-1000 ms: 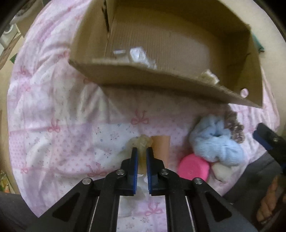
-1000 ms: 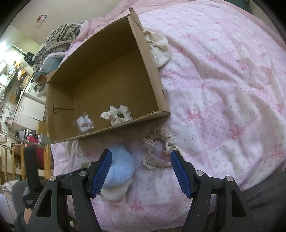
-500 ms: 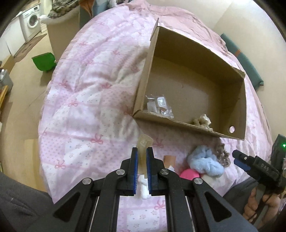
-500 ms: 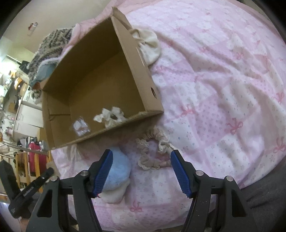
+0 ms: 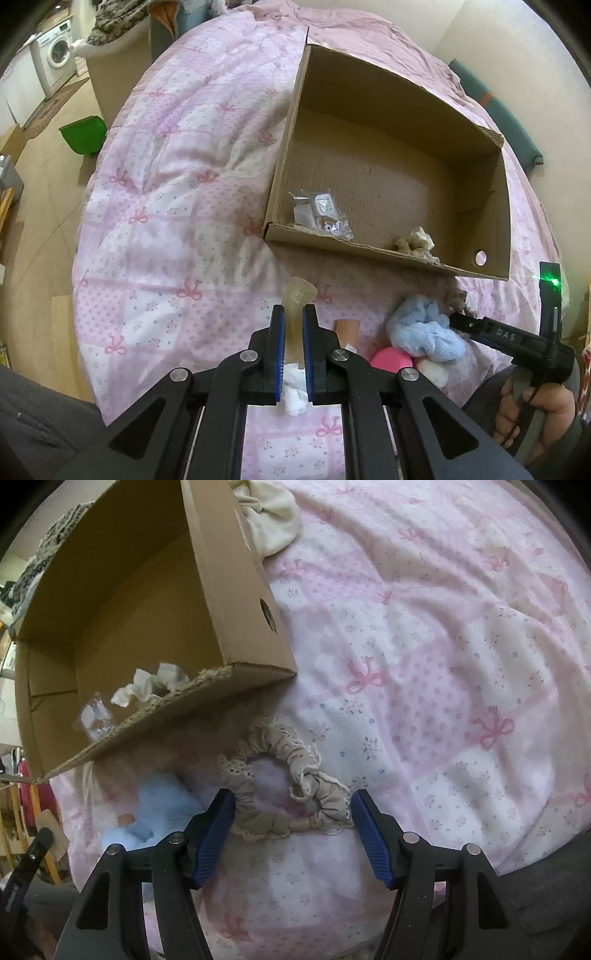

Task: Organize soft objects
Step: 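Grasp the white tissue item with the left tool while the right tool grasps the beige lace scrunchie, then carry the tissue item and lace scrunchie over the box with both tools, then open both tools to release the tissue item and scrunchie into the box, then grasp the white cloth bundle with the left tool while the right tool grasps the light-blue fluffy scrunchie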

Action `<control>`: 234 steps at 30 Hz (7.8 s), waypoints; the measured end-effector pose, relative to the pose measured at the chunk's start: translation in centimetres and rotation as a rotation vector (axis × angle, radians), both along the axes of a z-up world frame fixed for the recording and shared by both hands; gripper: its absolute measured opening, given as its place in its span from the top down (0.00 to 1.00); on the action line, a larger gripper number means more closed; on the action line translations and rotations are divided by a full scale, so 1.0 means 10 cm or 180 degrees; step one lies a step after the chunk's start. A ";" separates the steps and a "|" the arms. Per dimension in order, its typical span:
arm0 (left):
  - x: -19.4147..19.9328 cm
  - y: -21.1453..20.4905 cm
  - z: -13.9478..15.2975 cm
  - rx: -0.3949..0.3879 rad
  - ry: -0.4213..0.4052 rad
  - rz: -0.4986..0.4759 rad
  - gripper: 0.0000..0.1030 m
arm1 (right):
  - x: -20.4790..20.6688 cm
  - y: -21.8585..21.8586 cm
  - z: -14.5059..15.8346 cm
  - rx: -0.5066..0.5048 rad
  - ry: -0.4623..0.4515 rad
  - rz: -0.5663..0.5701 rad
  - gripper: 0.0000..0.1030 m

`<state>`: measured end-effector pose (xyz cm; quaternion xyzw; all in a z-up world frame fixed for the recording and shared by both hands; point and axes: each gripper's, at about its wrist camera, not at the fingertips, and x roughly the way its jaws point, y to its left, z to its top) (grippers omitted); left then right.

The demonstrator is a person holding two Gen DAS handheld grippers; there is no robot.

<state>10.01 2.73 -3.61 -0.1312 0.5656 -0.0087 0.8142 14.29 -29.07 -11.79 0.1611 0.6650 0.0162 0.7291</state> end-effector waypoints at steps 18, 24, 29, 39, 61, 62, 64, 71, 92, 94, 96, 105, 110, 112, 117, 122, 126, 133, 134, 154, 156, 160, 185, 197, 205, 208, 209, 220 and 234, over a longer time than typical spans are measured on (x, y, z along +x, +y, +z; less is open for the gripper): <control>-0.02 0.12 0.00 -0.0017 -0.0033 0.0128 0.92 | -0.34 0.13 0.47 0.0137 -0.0495 0.0236 0.86; -0.12 0.07 0.08 0.0100 -0.0114 0.0061 0.92 | -0.51 0.16 0.61 0.0292 -0.0627 0.0319 0.86; -0.22 0.03 0.14 0.0132 -0.0134 0.0014 0.92 | -0.64 0.19 0.75 0.0410 -0.0711 0.0356 0.86; -0.27 -0.02 0.60 0.0138 -0.0504 -0.0033 0.92 | -0.74 0.20 1.21 0.0746 -0.1166 0.0452 0.86; 0.59 -0.22 1.03 0.0382 -0.0904 -0.0302 0.92 | 0.06 0.38 1.74 0.0790 -0.1835 0.0661 0.86; 0.65 -0.25 0.98 0.0390 -0.0891 -0.0332 0.92 | 0.12 0.38 1.70 0.0769 -0.1830 0.0658 0.86; 0.72 -0.30 0.92 0.0383 -0.0892 -0.0383 0.92 | 0.19 0.39 1.61 0.0736 -0.1824 0.0656 0.86; 0.92 -0.51 0.58 0.0413 -0.0898 -0.0568 0.92 | 0.36 0.35 1.21 0.0663 -0.1647 0.0570 0.86; 1.11 -0.55 0.01 0.0141 -0.0436 -0.0586 0.87 | 0.57 0.48 0.69 0.0823 -0.1053 0.0569 0.86; 1.11 -0.58 0.00 0.0136 -0.0420 -0.0600 0.87 | 0.58 0.49 0.68 0.0827 -0.1047 0.0580 0.86; 1.10 -0.61 0.00 0.0118 -0.0413 -0.0642 0.87 | 0.58 0.50 0.68 0.0857 -0.1054 0.0589 0.86; 1.07 -0.62 0.00 0.0113 -0.0410 -0.0630 0.84 | 0.55 0.52 0.67 0.0878 -0.1086 0.0646 0.86; 1.06 -0.62 0.01 0.0138 -0.0428 -0.0619 0.80 | 0.56 0.49 0.66 0.0893 -0.1061 0.0623 0.85; 1.05 -0.62 0.01 0.0144 -0.0418 -0.0627 0.79 | 0.55 0.49 0.66 0.0892 -0.1066 0.0613 0.85; 1.04 -0.64 0.04 0.0200 -0.0462 -0.0658 0.76 | 0.56 0.48 0.67 0.0873 -0.1078 0.0596 0.83; 1.03 -0.66 0.06 0.0243 -0.0491 -0.0680 0.68 | 0.56 0.47 0.68 0.0869 -0.1090 0.0554 0.82; 1.01 -0.68 0.09 0.0316 -0.0558 -0.0673 0.45 | 0.56 0.45 0.69 0.0889 -0.1103 0.0524 0.78; 1.02 -0.63 0.10 0.0327 -0.0561 -0.0598 0.38 | 0.57 0.41 0.72 0.0906 -0.1182 0.0425 0.38; 1.03 -0.61 0.10 0.0293 -0.0550 -0.0567 0.38 | 0.57 0.39 0.73 0.0908 -0.1202 0.0409 0.38; 0.66 -0.34 0.33 0.0371 -0.0634 -0.0326 0.38 | 0.33 0.26 0.86 0.0824 -0.1265 0.0367 0.38; 0.58 -0.30 0.37 0.0384 -0.0667 -0.0283 0.38 | 0.27 0.25 0.90 0.0807 -0.1288 0.0389 0.38; 0.45 -0.25 0.42 0.0420 -0.0682 -0.0264 0.38 | 0.15 0.24 0.93 0.0829 -0.1297 0.0392 0.38; -0.13 0.07 0.33 0.0318 -0.0467 0.0068 0.38 | -0.44 0.22 0.89 0.0739 -0.1165 0.0328 0.38; -0.03 -0.12 -0.56 -0.0138 0.0752 -0.0071 0.51 | -0.38 0.22 0.77 0.0739 -0.1000 0.0272 0.38; -0.02 -0.28 -0.74 -0.0129 0.0909 -0.0170 0.76 | -0.34 0.20 0.74 0.0740 -0.0935 0.0236 0.38; -0.03 -0.32 -0.73 -0.0109 0.0903 -0.0239 0.79 | -0.32 0.21 0.73 0.0727 -0.0923 0.0238 0.38; -0.03 -0.32 -0.71 -0.0136 0.0905 -0.0260 0.79 | -0.32 0.21 0.72 0.0725 -0.0919 0.0240 0.38; -0.12 -0.03 0.01 -0.0026 0.0034 0.0115 0.79 | -0.31 0.29 0.56 0.0715 -0.0687 0.0292 0.33; -0.08 0.02 -0.07 -0.0037 0.0148 0.0164 0.79 | -0.14 0.64 0.07 0.0924 -0.0080 0.0444 0.24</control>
